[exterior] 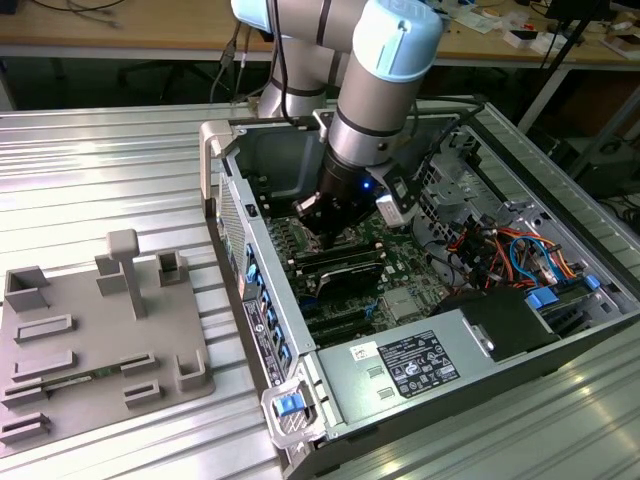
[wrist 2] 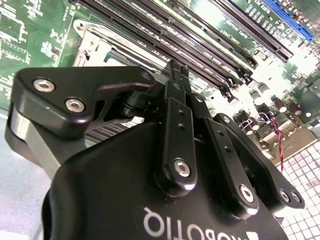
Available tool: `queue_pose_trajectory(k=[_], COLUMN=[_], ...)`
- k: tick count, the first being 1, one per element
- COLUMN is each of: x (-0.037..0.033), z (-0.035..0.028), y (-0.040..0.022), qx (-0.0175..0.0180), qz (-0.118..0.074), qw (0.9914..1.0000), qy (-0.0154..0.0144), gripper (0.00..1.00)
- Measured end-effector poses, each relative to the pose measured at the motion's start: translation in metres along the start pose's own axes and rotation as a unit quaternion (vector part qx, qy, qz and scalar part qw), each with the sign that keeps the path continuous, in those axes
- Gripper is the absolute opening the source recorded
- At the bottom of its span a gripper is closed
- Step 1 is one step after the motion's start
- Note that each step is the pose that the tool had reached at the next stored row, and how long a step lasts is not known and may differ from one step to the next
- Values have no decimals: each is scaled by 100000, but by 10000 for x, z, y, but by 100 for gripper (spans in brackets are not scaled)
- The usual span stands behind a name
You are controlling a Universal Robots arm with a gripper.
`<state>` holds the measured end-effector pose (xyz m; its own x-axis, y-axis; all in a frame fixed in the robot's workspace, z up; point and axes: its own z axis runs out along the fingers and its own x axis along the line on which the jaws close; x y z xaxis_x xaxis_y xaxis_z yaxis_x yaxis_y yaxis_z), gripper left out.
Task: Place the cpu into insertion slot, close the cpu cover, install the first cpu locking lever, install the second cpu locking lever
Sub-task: 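Install the second cpu locking lever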
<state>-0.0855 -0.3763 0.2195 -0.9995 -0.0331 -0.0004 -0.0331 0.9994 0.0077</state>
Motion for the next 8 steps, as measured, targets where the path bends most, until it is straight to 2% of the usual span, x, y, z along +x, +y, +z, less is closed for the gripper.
queue_pose_trajectory(k=[8], x=[54], z=[14], y=[4], qx=[-20], qz=[-5], qw=[100000], qy=[-3], gripper=[11])
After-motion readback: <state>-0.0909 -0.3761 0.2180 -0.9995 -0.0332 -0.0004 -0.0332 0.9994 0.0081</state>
